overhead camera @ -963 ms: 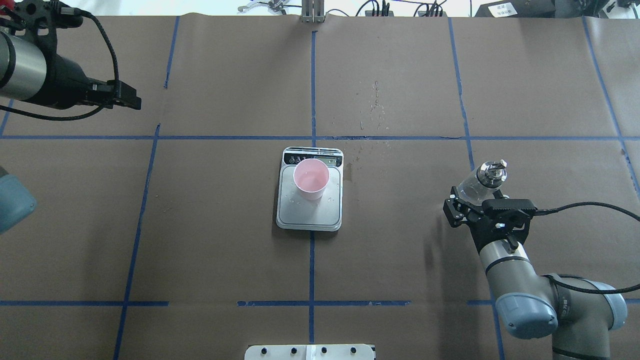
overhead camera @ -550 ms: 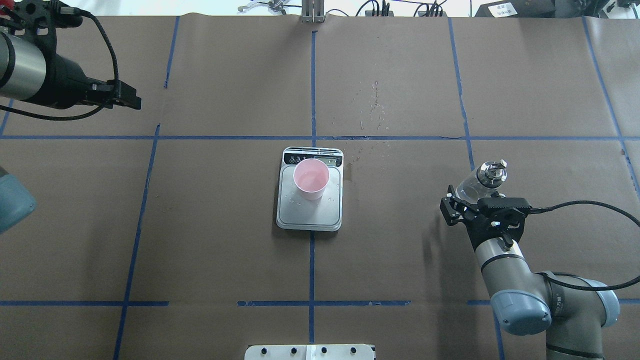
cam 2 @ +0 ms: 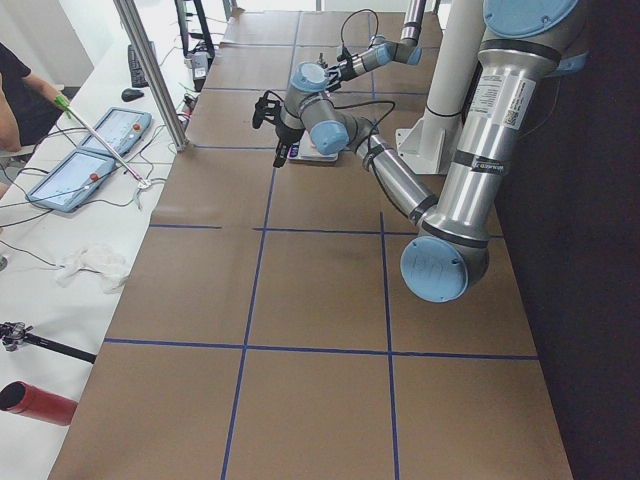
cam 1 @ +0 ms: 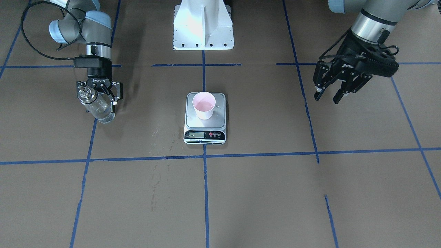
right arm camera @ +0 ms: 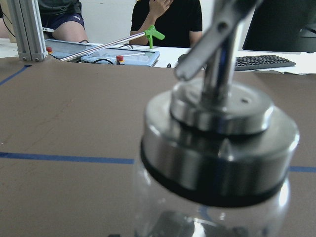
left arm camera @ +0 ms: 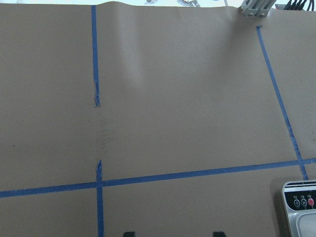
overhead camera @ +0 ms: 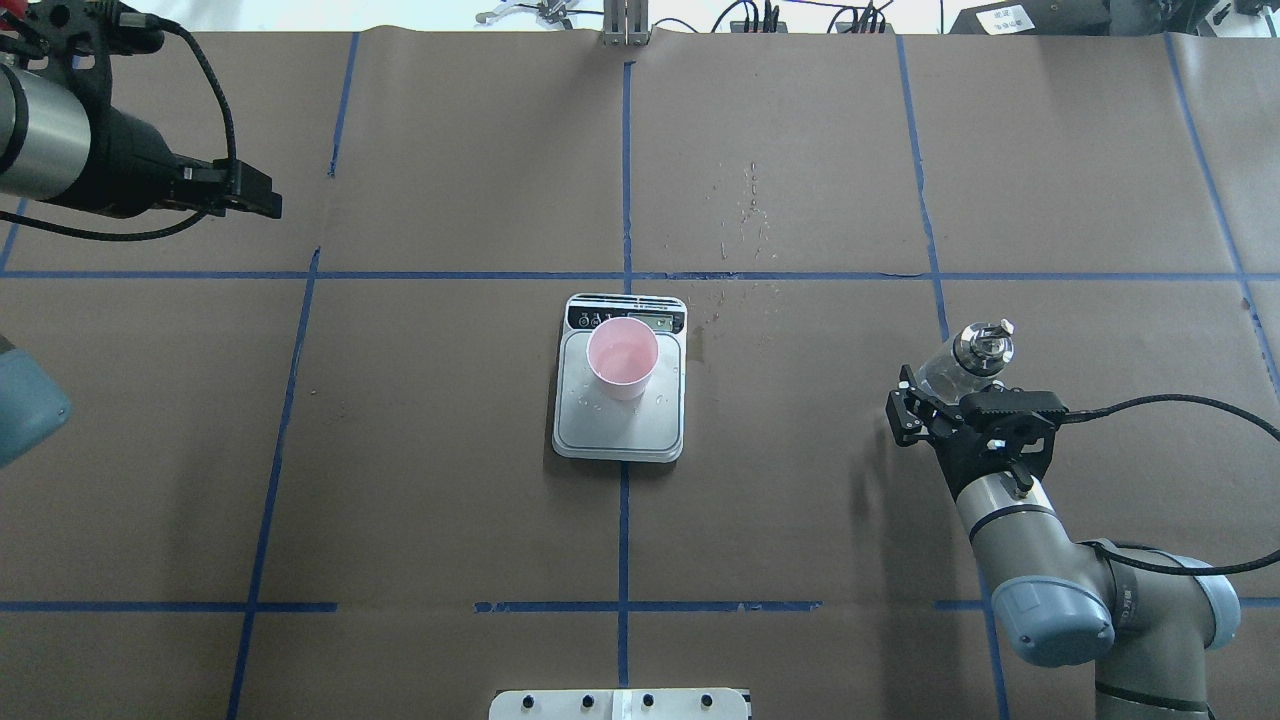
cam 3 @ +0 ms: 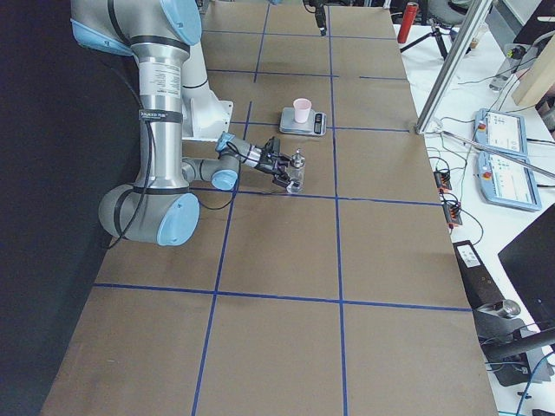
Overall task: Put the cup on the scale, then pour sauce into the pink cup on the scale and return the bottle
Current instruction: 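Grasp the glass sauce bottle with the right gripper and lift it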
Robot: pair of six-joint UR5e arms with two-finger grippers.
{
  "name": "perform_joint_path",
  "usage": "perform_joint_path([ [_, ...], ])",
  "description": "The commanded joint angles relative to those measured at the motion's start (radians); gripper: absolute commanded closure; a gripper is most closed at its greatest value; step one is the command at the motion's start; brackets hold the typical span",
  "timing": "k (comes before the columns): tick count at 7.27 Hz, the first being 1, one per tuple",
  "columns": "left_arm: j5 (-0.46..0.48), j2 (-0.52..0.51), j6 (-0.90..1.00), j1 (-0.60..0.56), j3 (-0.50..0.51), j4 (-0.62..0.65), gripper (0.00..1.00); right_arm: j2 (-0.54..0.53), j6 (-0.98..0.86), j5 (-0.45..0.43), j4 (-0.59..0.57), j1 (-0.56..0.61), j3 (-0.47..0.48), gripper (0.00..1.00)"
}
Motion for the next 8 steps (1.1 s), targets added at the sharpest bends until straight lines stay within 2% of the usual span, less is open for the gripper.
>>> perform_joint_path([
  [1,0.0,0.001,0.0,0.002,-0.004,0.0,0.39,-0.017,-0.085,0.001,0.112,0.007,-0.017,0.86],
  [2,0.0,0.001,-0.001,0.002,-0.003,0.002,0.39,-0.01,-0.117,0.0,0.129,0.017,0.007,1.0],
  [4,0.0,0.001,-0.001,0.002,-0.004,0.0,0.39,0.001,-0.165,0.001,0.128,0.024,0.038,1.0],
  [5,0.0,0.005,0.0,0.002,-0.009,0.0,0.39,0.046,-0.192,-0.003,0.102,0.022,0.044,1.0],
  [7,0.0,0.007,0.0,0.002,-0.009,0.0,0.39,0.172,-0.22,-0.016,-0.053,0.018,0.044,1.0],
  [8,0.0,0.008,0.0,0.002,-0.007,0.0,0.39,0.232,-0.378,0.002,-0.072,0.019,0.043,1.0],
])
